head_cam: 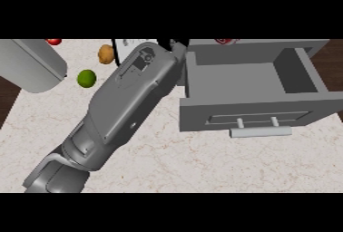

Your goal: Pick up the can, place it into the drawer and close the drawer

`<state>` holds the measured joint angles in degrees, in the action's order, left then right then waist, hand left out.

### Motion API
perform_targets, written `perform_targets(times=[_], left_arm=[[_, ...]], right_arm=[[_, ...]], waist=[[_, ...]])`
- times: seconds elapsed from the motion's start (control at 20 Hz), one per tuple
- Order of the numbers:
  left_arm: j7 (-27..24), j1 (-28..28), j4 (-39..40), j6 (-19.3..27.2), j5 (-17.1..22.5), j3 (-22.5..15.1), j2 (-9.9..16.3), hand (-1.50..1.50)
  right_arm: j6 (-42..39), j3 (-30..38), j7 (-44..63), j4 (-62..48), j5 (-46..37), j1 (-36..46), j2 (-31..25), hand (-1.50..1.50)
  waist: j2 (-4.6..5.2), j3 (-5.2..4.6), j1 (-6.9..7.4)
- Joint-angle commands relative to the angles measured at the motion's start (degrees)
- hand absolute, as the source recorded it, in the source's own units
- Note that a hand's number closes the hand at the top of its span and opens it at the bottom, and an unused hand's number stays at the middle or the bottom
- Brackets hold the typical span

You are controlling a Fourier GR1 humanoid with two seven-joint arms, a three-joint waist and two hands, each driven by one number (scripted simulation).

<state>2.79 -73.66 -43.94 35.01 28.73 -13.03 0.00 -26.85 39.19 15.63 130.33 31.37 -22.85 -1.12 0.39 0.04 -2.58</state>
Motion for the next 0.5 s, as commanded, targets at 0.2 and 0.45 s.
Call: perform_targets(times=[0.2,0.45], left_arm=[[-1.87,-4.41,3.98,6.16,9.77,-9.04,0.0,1.5],[-7.26,-3.24,9.72,3.09,12.34,-10.47,0.0,1.5]], right_arm=[[2.25,-1.2,2.86,2.31,-1.62,2.61,-0.56,-1.5],[0.6,-0.92,2.32,1.99,-0.02,0.72,0.62,-1.5]], waist=[[-0.02,0.03,-0.6],[0.25,0.04,-1.51]])
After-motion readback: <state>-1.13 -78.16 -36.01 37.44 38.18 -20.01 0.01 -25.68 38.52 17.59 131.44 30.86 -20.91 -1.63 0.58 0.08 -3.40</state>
